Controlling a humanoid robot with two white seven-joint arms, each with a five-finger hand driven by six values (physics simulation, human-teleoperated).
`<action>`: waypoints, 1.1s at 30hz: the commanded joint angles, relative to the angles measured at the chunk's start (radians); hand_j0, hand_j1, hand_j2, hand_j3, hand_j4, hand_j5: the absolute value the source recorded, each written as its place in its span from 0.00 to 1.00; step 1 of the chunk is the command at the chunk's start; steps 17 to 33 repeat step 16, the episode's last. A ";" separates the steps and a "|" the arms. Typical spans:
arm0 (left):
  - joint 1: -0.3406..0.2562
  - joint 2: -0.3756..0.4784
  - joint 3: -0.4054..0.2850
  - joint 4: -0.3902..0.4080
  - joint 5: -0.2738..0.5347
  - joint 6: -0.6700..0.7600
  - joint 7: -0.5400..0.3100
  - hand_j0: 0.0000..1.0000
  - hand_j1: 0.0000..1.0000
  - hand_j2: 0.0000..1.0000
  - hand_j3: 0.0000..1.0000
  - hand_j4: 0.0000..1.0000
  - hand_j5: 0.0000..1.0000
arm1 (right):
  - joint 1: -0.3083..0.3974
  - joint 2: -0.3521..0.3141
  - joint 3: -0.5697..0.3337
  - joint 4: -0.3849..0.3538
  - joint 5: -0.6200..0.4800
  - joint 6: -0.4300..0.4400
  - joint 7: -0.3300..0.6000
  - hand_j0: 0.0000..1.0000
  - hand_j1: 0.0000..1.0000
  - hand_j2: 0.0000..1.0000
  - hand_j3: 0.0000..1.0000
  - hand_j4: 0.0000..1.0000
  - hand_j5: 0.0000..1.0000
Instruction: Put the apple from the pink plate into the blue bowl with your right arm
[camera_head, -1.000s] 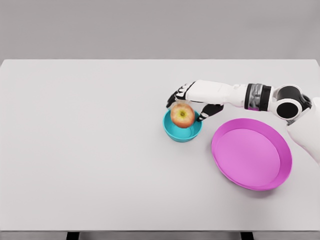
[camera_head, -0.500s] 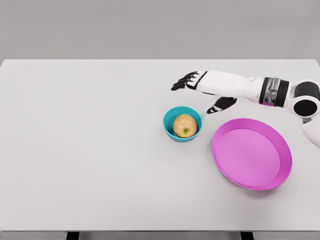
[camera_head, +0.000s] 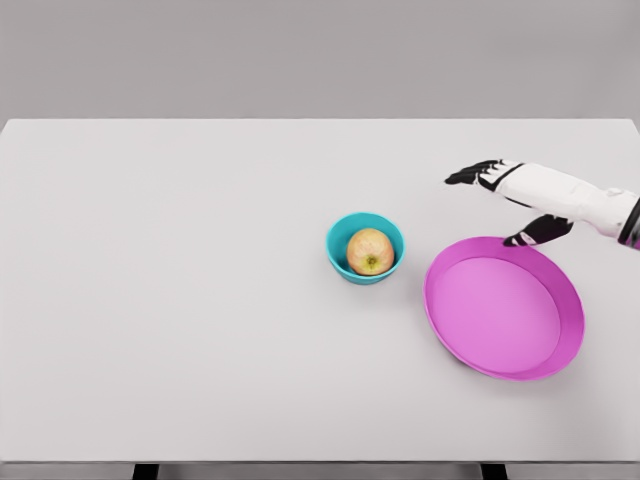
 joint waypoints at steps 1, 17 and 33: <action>0.000 0.000 0.000 0.000 0.000 0.000 0.000 1.00 1.00 1.00 1.00 1.00 1.00 | 0.000 -0.003 -0.026 0.005 -0.007 0.003 -0.001 1.00 1.00 1.00 1.00 1.00 1.00; -0.012 0.000 -0.002 -0.011 0.005 -0.006 -0.002 1.00 1.00 1.00 1.00 1.00 1.00 | 0.011 -0.001 -0.027 0.003 -0.007 0.003 -0.001 1.00 1.00 1.00 1.00 1.00 1.00; -0.012 0.000 -0.002 -0.011 0.005 -0.006 -0.002 1.00 1.00 1.00 1.00 1.00 1.00 | 0.011 -0.001 -0.027 0.003 -0.007 0.003 -0.001 1.00 1.00 1.00 1.00 1.00 1.00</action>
